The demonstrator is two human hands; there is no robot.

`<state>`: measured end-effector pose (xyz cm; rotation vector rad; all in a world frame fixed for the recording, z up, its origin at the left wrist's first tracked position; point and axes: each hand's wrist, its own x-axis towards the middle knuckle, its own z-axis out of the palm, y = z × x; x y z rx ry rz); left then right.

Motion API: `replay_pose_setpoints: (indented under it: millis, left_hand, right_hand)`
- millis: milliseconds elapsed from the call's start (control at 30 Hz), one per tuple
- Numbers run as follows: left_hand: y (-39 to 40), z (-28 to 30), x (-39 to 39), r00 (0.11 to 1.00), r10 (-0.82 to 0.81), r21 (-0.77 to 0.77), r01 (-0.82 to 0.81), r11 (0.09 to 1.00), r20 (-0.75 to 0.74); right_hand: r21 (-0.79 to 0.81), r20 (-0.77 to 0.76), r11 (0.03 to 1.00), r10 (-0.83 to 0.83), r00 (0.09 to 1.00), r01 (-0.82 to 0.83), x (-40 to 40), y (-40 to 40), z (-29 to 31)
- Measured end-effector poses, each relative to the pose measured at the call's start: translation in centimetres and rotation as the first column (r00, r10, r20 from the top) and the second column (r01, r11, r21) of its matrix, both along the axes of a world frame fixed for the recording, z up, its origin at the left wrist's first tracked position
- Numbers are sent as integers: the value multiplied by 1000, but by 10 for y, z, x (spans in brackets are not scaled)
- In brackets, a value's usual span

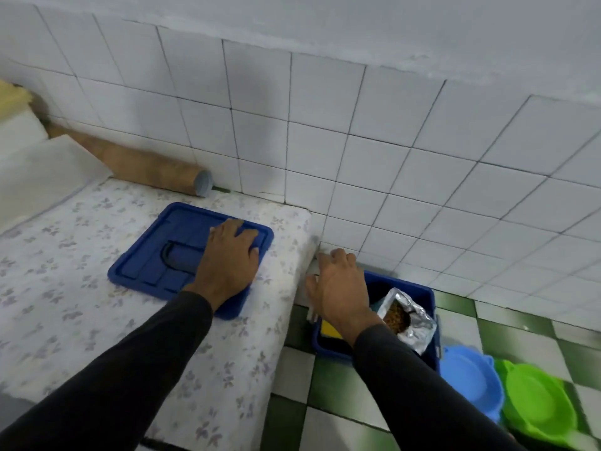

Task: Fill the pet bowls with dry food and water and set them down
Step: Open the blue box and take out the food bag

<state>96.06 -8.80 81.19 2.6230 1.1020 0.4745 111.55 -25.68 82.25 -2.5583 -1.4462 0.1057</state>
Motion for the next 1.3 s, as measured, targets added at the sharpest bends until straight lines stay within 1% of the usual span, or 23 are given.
replay_pose_setpoints:
  millis: [133,267,333,467,600,733,867,967,1100,1233,1300]
  left_hand:
    - [-39,-7,52,987,-157,-3,157,988,26]
    - [-82,-13,100,948,-317,22,317,948,23]
    - [-103,-18,122,931,-365,-26,365,931,-16]
    - [-140,-28,156,892,-449,-123,441,889,-47]
    - [-164,-36,181,858,-508,-241,477,845,-81]
    - [-171,-41,199,868,-489,-285,448,847,-88]
    - [-172,-39,212,902,-430,-270,402,875,-50]
    - [-167,-37,217,915,-401,-287,375,882,-37]
    - [-163,-36,218,923,-385,-296,363,884,-20]
    - [-161,-35,220,930,-368,-308,350,884,-1]
    - [-159,-34,220,936,-353,-327,337,883,9]
  right_hand:
    - [-41,9,992,-120,993,120,33,-49,-6]
    - [-70,-12,968,-243,970,242,61,-95,-16]
    - [-78,-12,957,-281,960,280,71,-115,-21]
    - [-115,-86,945,-315,945,305,82,-145,-29]
    - [-186,-127,953,-267,955,241,83,-169,-36]
    - [-213,-119,956,-229,966,201,81,-182,-47]
    - [-171,-65,968,-197,978,184,77,-183,-60]
    - [-139,-18,973,-186,982,182,77,-180,-68]
    - [-81,-34,985,-158,987,155,80,-178,-72]
    - [-58,-63,992,-111,992,108,81,-180,-71]
    - [-36,-53,996,-87,995,85,81,-183,-67]
